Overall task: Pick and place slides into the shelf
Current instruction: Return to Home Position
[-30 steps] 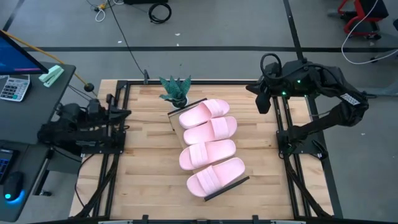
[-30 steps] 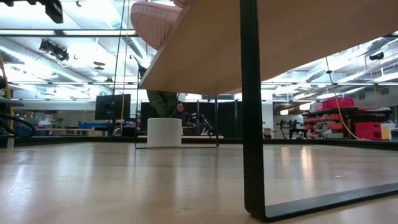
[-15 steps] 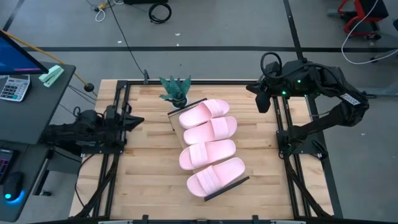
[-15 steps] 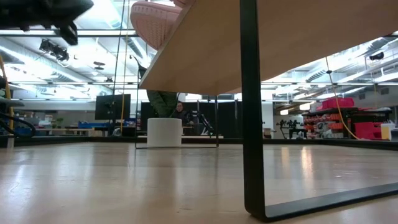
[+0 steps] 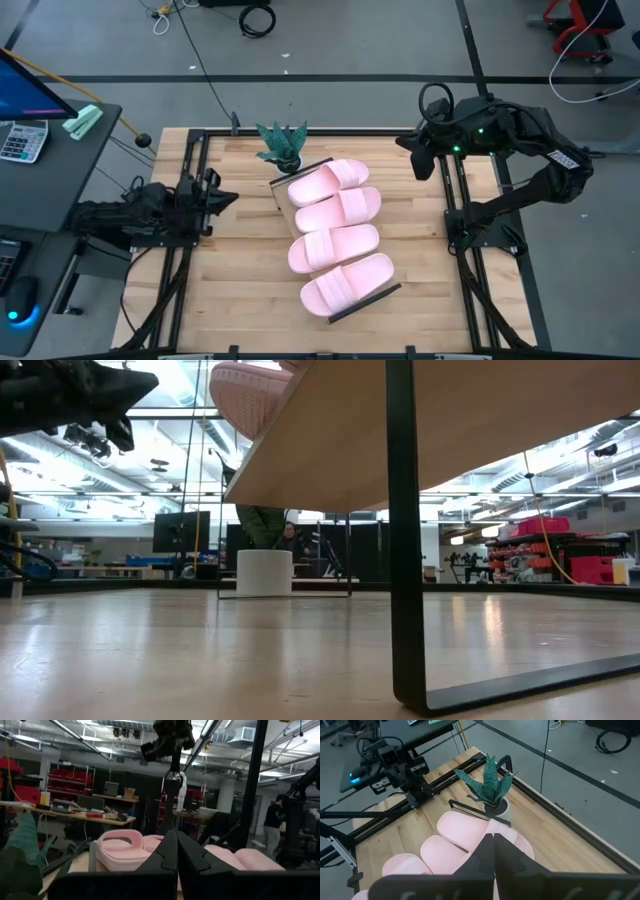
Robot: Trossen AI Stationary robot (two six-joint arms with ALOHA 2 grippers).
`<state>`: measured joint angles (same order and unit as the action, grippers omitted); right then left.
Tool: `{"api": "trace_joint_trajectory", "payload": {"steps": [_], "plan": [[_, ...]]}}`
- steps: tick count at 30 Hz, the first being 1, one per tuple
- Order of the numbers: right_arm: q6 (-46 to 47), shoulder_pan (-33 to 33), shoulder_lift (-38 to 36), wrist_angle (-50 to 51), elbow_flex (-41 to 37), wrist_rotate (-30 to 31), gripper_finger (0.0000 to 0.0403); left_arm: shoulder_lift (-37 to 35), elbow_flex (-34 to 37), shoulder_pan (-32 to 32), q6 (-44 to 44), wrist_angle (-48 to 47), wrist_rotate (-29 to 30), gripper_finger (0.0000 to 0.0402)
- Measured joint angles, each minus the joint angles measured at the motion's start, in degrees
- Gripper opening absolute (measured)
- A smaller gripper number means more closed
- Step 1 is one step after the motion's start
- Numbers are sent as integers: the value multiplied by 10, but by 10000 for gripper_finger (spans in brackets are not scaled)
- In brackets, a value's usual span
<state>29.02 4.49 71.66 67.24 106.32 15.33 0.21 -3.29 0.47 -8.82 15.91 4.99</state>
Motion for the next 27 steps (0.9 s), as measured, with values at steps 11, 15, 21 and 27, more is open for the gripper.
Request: {"api": "trace_joint_trajectory", "payload": {"steps": [11, 15, 21, 27], "plan": [[16, 0, 0, 0, 0, -2, 0, 1, 1, 0, 5, -18, -3, 0], [23, 0, 0, 0, 0, -3, 0, 1, 1, 0, 5, -21, -3, 0], [24, 0, 0, 0, 0, -4, 0, 1, 1, 0, 4, -20, -3, 0], [24, 0, 0, 0, 0, -4, 0, 1, 1, 0, 4, -23, -6, 0]]}}
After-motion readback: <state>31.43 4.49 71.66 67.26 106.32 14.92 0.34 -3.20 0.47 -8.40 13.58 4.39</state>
